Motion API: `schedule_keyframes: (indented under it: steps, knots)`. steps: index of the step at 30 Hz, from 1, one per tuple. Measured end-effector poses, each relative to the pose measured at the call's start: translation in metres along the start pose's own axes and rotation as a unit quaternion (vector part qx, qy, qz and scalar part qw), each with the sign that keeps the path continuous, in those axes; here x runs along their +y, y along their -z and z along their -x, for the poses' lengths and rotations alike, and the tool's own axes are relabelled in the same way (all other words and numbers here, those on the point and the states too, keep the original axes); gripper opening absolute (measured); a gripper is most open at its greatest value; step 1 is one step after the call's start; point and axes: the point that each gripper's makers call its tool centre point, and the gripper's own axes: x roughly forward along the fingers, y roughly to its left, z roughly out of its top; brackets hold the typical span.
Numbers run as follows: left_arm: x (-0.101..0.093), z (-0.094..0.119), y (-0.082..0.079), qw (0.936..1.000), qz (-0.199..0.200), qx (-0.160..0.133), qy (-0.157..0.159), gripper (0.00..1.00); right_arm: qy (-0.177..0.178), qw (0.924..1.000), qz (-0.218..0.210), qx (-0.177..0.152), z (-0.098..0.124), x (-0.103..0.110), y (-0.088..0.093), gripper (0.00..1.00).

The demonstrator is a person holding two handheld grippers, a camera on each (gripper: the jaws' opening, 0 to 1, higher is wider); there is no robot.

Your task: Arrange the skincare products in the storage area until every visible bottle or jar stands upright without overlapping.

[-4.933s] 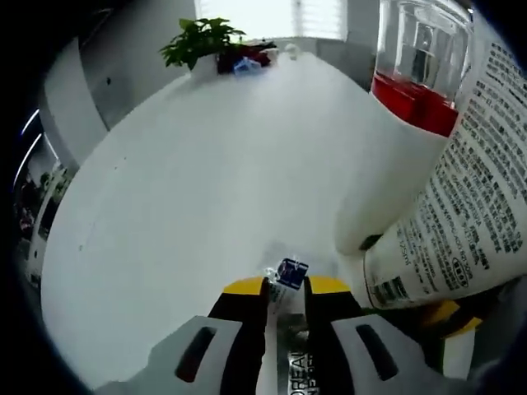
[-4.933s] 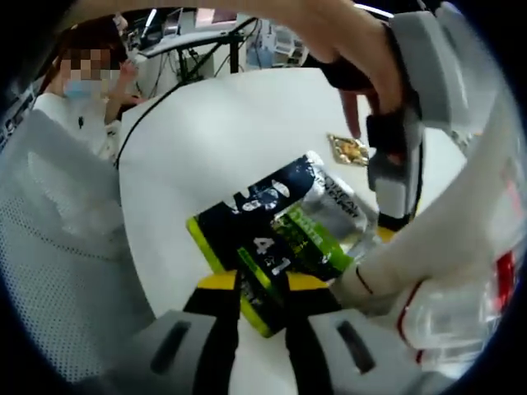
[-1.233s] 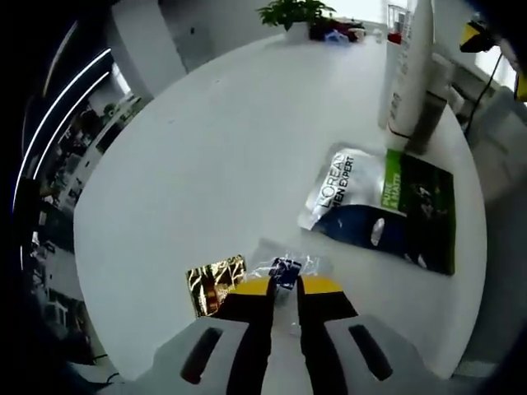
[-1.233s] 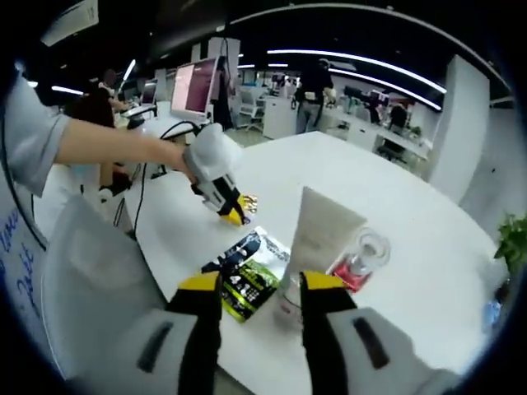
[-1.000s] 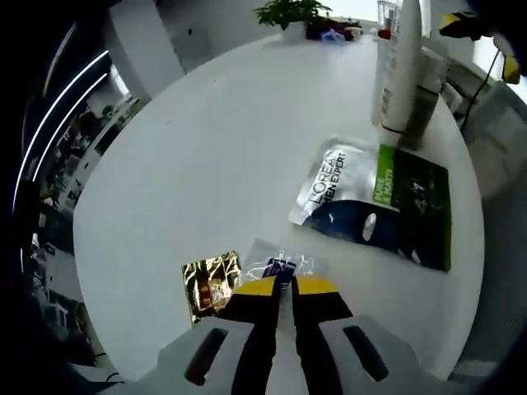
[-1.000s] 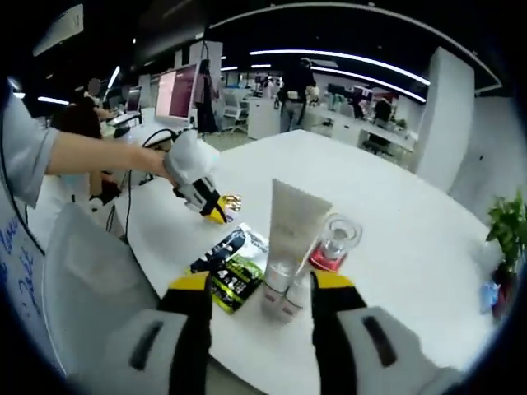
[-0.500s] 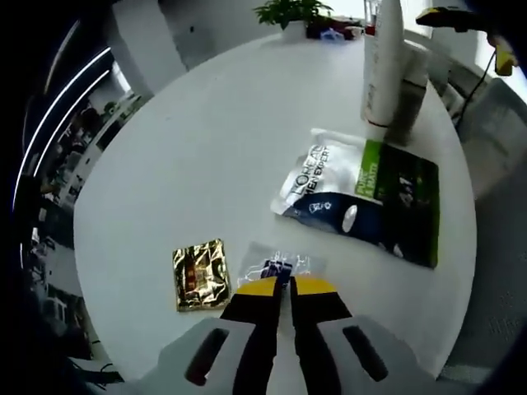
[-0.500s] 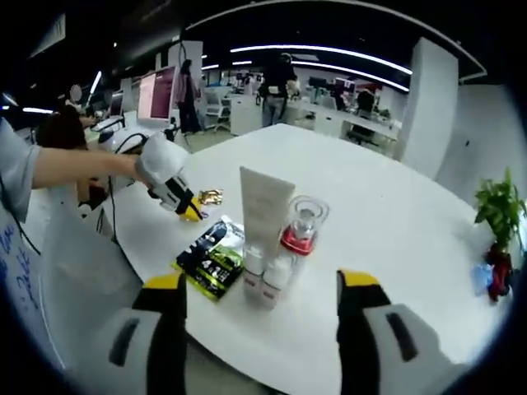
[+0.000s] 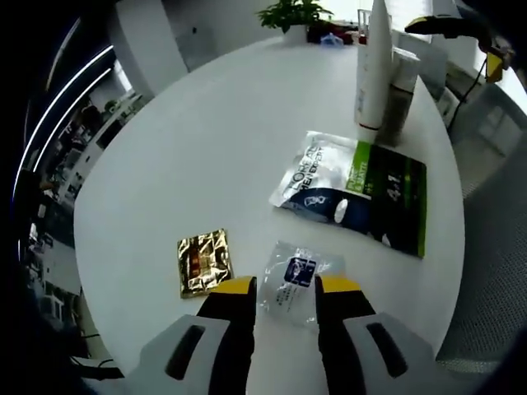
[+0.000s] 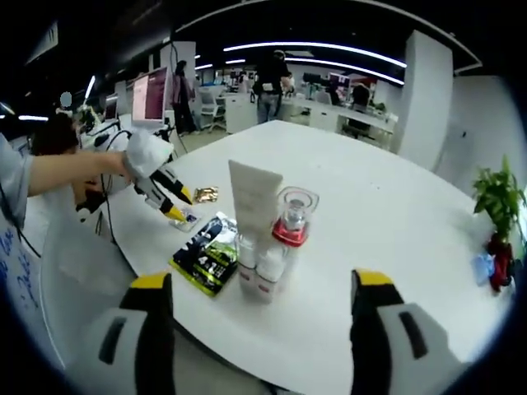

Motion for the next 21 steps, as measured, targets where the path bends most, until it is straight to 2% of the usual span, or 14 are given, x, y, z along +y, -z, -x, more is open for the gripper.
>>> schedule_keyframes:
  steps: [4, 9, 14, 21]
  knots:
    - [0.001, -0.002, 0.005, 0.9997, -0.002, 0.014, 0.022, 0.29, -0.002, 1.0, -0.001, 0.001, 0.0, 0.0, 0.001, 0.9]
    - [0.004, -0.004, 0.01, 0.998, 0.038, 0.017, 0.048, 0.3, -0.001, 1.0, -0.005, 0.0, 0.001, -0.002, 0.002, 0.9]
    - [-0.003, -0.002, 0.019, 0.9939, 0.063, 0.033, 0.084, 0.31, -0.003, 1.0, -0.007, 0.0, 0.001, -0.002, 0.001, 0.89]
    - [-0.005, 0.002, 0.023, 0.9911, 0.073, 0.043, 0.103, 0.27, -0.011, 0.9999, -0.002, 0.002, -0.003, 0.002, 0.0, 0.88]
